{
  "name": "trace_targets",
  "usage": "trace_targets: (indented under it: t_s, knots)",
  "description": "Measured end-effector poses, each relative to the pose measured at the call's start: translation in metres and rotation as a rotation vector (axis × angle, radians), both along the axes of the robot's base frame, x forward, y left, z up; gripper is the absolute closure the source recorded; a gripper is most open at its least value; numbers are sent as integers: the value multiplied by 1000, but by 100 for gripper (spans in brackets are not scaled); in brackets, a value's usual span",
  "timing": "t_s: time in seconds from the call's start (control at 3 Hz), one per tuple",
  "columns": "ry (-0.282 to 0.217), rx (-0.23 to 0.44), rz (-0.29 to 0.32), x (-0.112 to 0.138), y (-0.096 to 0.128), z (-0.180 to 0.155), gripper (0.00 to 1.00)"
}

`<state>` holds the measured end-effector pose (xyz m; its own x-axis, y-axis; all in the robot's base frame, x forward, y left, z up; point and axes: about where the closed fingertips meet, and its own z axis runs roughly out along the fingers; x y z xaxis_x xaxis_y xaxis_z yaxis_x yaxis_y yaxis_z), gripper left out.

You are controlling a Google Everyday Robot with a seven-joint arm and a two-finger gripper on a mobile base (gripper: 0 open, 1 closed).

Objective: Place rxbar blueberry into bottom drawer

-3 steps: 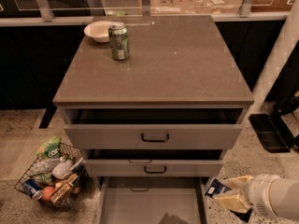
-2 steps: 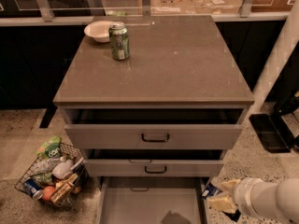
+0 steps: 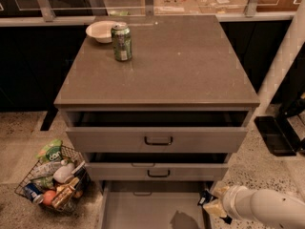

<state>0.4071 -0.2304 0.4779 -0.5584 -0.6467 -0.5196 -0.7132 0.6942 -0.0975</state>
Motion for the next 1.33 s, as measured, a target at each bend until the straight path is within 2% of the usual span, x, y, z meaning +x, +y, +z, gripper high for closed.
trace_targets:
  t_s: [0.33, 0.67, 1.0, 1.33]
  knots:
    - [-17, 6, 50, 5, 1, -36, 100]
    - [17, 96, 90, -4, 12, -70, 100]
    - [58, 213, 111, -14, 23, -96, 100]
    - [107, 301, 144, -24, 39, -119, 100]
